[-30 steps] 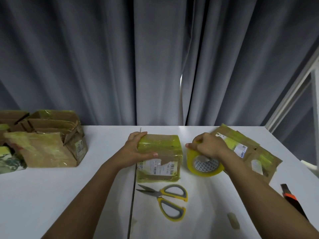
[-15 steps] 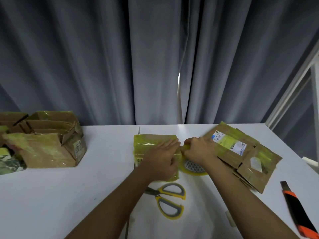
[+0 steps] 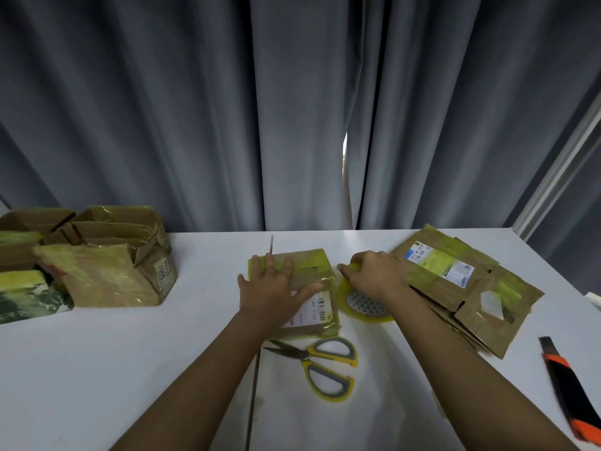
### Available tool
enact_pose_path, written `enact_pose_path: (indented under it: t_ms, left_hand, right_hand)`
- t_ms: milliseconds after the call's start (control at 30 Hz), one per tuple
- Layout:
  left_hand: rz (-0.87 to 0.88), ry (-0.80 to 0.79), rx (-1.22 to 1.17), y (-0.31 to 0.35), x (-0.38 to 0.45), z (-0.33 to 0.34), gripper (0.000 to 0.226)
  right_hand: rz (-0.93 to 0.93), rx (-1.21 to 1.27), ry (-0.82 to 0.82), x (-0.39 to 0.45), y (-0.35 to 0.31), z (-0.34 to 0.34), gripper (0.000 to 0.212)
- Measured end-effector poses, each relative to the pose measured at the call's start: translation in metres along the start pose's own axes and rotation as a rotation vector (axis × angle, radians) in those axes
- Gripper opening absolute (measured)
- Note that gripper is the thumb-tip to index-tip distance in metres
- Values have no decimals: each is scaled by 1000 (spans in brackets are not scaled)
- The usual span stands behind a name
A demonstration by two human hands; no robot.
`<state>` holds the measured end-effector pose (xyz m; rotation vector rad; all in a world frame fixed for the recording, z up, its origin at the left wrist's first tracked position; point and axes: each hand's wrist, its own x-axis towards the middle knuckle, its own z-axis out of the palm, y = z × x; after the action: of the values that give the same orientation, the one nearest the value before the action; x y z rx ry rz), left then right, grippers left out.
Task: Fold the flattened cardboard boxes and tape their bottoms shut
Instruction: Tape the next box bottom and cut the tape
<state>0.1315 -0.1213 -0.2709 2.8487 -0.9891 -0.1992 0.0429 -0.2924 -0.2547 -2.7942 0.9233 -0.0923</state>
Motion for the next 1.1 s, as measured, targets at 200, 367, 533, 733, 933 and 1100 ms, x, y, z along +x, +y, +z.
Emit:
enact_pose_path:
  t_ms: [200,367,533,733,933,1100]
  left_hand:
    - [197,130,57,-18,2,8,94]
    - [249,121,64,-15,-2,7,128]
    - [-30,71,-62,-9,-11,5,93]
    - [-56,132,-295,-7,-10,-7,84]
    - [306,119,-543,-34,9,-15,58]
    - [334,176,-313,-45,35,-10,40]
  right_hand:
    - [65,100,114,-7,12,-4,46]
    - [53,65,26,-6,11,-6,50]
    - [4,64,-2,-4,4,5,51]
    - [40,139,-37,-9,5,1,47]
    - [63,569,-210,-9,25,-14,22]
    - [112,934,-300,-24,11,-20,9]
